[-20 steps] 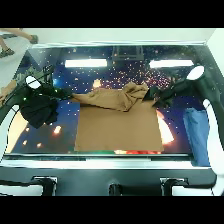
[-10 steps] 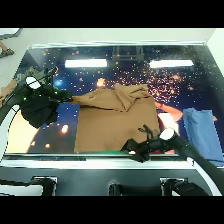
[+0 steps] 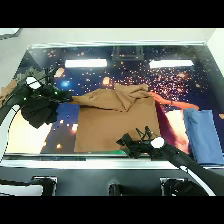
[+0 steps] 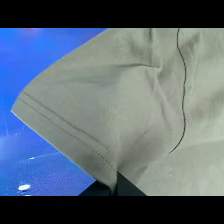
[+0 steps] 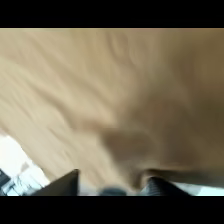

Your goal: Fold the shirts.

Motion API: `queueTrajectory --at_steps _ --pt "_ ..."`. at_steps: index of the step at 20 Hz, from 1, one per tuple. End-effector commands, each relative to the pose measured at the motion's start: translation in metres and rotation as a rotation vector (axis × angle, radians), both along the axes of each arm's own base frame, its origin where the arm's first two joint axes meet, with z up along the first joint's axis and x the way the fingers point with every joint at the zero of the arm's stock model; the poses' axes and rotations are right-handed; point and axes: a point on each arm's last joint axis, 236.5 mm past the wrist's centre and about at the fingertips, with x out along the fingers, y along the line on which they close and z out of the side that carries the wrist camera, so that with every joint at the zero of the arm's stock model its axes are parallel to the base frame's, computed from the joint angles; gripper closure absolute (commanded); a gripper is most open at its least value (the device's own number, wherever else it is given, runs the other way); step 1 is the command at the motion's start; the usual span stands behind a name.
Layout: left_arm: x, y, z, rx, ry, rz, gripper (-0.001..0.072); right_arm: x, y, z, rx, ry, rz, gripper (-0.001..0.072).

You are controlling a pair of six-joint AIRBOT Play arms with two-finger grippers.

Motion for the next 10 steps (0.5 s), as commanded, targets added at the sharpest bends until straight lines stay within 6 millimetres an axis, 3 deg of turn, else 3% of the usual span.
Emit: queueTrajectory --at_steps 1,2,3,5,7,8,10 --pt "0.000 0.000 0.000 0.001 0.001 -0.003 0.0679 0.020 -0.008 -0.007 -0.052 -0.067 -0.036 0.0265" --pt "-0.001 0.000 -0.001 0.001 0.002 -0.004 0.0679 0.026 -0.008 -0.003 -0.070 -0.118 -0.002 0.0503" --pt "-0.001 0.000 0.000 0.001 0.004 -0.005 0.0679 0.031 -0.006 0.001 -0.082 -0.155 0.030 0.0644" --pt "-0.005 -0.001 -0.002 0.001 0.020 -0.013 0.0680 0.036 -0.003 0.011 -0.127 -0.225 0.137 0.0663" --pt "-0.012 -0.001 -0.004 0.005 0.043 -0.032 0.0679 0.038 -0.020 0.014 -0.196 -0.217 0.236 0.0664" --pt "-0.015 -0.001 -0.005 0.013 0.050 -0.055 0.0679 0.046 -0.047 0.015 -0.263 -0.206 0.259 0.0664" --pt "-0.022 -0.001 -0.006 0.014 0.076 -0.067 0.0679 0.081 -0.124 0.030 -0.436 -0.227 0.224 0.0664"
